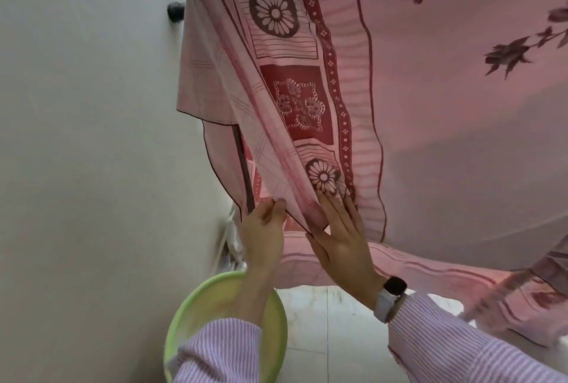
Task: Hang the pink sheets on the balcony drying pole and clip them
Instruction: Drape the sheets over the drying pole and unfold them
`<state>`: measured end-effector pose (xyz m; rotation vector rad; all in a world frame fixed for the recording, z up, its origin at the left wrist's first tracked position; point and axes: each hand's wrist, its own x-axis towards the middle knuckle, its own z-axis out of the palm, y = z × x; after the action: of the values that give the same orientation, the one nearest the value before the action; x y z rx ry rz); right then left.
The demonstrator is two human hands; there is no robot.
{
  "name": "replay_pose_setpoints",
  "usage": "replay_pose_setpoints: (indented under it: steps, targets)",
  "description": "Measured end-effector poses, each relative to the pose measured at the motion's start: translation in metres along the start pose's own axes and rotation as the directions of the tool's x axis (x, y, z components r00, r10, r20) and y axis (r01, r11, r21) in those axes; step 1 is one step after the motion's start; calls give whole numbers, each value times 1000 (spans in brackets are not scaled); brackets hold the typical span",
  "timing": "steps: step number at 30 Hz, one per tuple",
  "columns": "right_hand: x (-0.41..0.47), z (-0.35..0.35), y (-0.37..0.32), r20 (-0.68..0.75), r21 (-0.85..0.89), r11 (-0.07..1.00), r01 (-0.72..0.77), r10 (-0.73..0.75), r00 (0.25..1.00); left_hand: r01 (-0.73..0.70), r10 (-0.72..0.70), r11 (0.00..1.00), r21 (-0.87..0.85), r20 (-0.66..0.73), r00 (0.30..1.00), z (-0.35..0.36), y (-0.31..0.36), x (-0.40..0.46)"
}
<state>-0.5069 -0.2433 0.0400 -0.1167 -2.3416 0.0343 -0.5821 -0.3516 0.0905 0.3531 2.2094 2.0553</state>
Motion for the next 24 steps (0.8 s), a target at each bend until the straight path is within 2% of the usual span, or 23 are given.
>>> replay_pose_setpoints:
  steps: [3,7,10,11,13,14,16,17,19,22,24]
  targets:
    - [-9,-15,4,1,-20,1000,14,-14,1000,60,-70,987,-148,-65,995,-4,-8,-6]
    - [-21,-30,35,115,-152,987,-46,64,991,131,-200,948,-291,-219,955,-10,-1,-15]
    - [-24,-57,53,119,-35,992,-120,124,985,84,-180,946,-312,-293,939,-12,8,-24]
    - [-24,-68,55,150,52,986,-156,147,978,55,-165,923,-381,-262,951,-9,15,-34]
    - [-22,-86,58,232,183,953,-242,197,953,67,-143,856,-513,-111,983,2,22,-54]
    - [-22,-93,61,265,220,930,-294,233,936,72,-104,852,-518,-34,994,9,22,-63]
    - [-23,-103,63,290,278,903,-328,247,925,50,-16,908,-416,84,996,24,25,-81]
    - [-24,-107,63,278,308,899,-311,227,933,44,-18,934,-354,76,997,31,25,-87]
    - [-24,-117,63,235,298,921,-249,182,955,-4,-3,966,-260,-27,1000,43,38,-96]
    - [-12,-126,75,196,122,961,-247,221,955,-109,75,981,-163,-201,977,54,50,-110]
    - [4,-132,86,167,36,977,-210,201,965,-105,77,989,-104,-243,967,49,43,-111]
